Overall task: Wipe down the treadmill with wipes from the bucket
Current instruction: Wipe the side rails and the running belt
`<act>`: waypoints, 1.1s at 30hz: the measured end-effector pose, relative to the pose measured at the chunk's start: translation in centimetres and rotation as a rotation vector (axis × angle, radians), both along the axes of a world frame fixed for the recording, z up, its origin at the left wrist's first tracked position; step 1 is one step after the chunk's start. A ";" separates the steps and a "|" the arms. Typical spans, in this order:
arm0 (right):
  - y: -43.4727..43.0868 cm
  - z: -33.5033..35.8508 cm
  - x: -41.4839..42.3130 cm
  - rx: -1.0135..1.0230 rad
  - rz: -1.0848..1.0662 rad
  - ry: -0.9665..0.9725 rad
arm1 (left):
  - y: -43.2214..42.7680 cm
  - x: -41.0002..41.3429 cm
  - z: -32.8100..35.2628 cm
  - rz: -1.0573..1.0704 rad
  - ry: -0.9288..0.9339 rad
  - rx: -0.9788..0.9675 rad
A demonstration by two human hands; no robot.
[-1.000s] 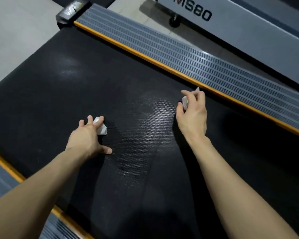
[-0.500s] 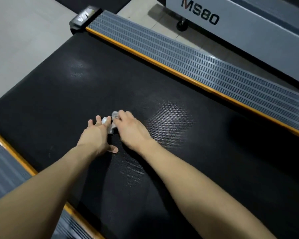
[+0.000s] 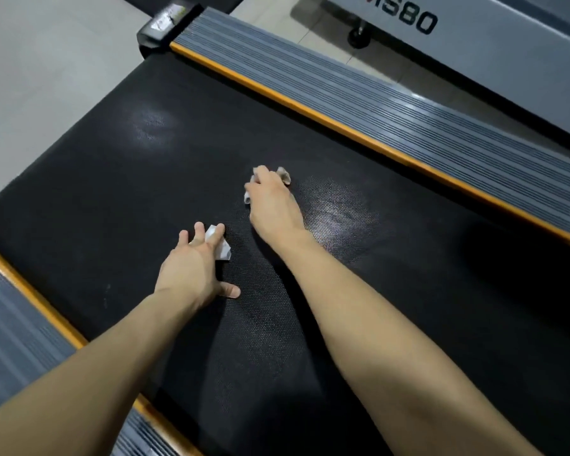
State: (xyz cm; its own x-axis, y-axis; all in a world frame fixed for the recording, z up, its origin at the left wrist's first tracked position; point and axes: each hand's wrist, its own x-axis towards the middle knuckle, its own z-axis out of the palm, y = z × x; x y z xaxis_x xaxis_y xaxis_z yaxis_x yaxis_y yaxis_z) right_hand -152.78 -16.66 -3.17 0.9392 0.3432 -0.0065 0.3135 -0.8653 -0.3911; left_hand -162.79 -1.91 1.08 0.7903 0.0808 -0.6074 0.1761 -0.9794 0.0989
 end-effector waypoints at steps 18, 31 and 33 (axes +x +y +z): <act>-0.4 1.2 5.4 -0.007 0.009 -0.026 | -0.6 1.5 0.8 -0.004 0.017 0.028; -0.1 0.2 10.7 0.005 -0.325 0.021 | 0.0 1.2 0.0 -0.027 -0.011 0.050; 3.8 0.6 13.2 -0.068 -0.243 0.045 | 0.1 1.2 0.1 -0.027 -0.004 0.041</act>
